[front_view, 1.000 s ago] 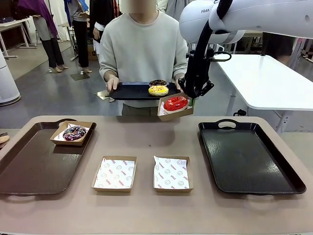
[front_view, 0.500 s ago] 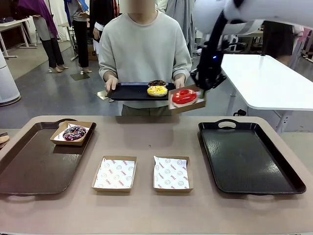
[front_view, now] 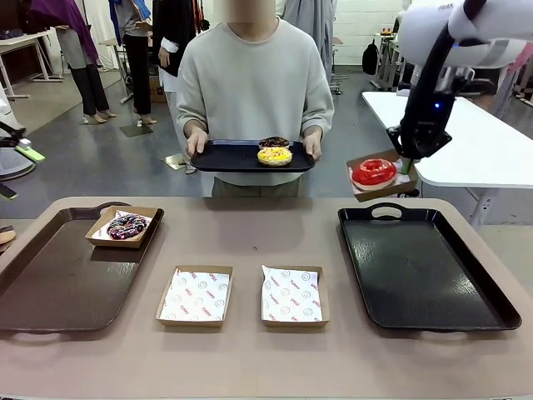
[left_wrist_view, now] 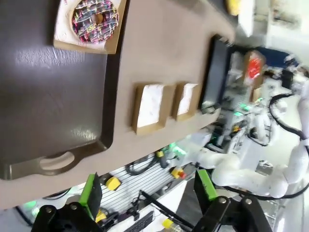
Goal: Individually package the donuts and arrange them on the tray.
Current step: Place the picked Paper togo box on the Handle tray while simultaneously picking up another Paper togo box from the table with the other hand.
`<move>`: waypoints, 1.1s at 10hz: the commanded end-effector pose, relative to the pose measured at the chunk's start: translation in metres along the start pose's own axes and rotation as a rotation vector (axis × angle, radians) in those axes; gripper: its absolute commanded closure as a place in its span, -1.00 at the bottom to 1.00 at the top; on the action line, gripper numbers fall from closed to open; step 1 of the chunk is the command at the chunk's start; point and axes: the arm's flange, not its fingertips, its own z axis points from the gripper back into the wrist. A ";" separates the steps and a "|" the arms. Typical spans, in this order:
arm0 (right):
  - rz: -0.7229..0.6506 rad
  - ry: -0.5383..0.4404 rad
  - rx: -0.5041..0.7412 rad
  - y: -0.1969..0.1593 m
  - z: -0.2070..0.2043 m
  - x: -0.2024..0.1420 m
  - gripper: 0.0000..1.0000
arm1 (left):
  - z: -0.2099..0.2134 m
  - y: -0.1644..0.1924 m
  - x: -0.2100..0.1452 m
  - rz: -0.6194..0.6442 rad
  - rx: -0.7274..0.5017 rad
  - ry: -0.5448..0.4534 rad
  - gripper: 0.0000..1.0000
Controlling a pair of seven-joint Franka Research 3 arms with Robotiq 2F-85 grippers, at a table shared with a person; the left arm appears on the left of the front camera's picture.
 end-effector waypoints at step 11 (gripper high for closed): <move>-0.005 0.095 0.034 -0.047 -0.063 0.020 0.96 | -0.254 -0.113 0.002 -0.030 0.678 -0.046 -1.00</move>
